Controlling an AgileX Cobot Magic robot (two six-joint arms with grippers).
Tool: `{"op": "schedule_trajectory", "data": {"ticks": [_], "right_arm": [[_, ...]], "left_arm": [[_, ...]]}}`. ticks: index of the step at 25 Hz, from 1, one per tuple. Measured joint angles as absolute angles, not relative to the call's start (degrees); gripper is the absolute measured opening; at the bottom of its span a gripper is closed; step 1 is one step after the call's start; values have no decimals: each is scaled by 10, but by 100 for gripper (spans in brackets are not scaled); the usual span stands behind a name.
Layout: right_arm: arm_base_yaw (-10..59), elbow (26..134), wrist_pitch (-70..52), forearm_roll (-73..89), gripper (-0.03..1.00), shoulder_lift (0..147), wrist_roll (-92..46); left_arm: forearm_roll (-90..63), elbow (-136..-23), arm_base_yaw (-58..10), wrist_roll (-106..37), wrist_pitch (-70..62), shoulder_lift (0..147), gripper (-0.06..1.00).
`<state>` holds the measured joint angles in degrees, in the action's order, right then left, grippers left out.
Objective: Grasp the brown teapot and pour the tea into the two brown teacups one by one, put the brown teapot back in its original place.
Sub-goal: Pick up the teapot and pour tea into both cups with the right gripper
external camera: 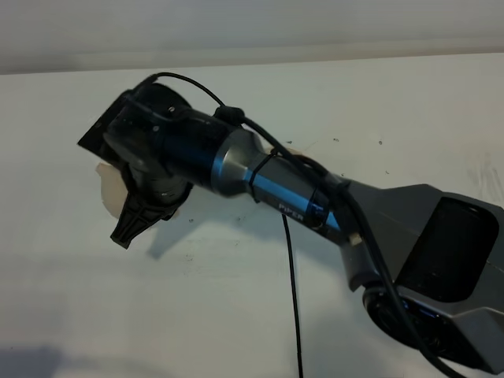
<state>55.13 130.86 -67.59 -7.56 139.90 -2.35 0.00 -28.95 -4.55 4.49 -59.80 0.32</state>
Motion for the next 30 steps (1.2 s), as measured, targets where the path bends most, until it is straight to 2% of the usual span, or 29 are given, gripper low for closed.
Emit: {"op": "schedule_trajectory", "data": {"ticks": [6,17,30], "right_arm": [[518,1309,-701,-39,12,1411,-20],[516,1309,-707,-33,12,1423,-21],[496,1315,-696,-246,12,1392,-110]], "left_arm": [[0,-289,-45,45,-598,3,59],[0,-289,-45,45,-598,3,59],[0,-289,-45,45,-598,3,59]]}}
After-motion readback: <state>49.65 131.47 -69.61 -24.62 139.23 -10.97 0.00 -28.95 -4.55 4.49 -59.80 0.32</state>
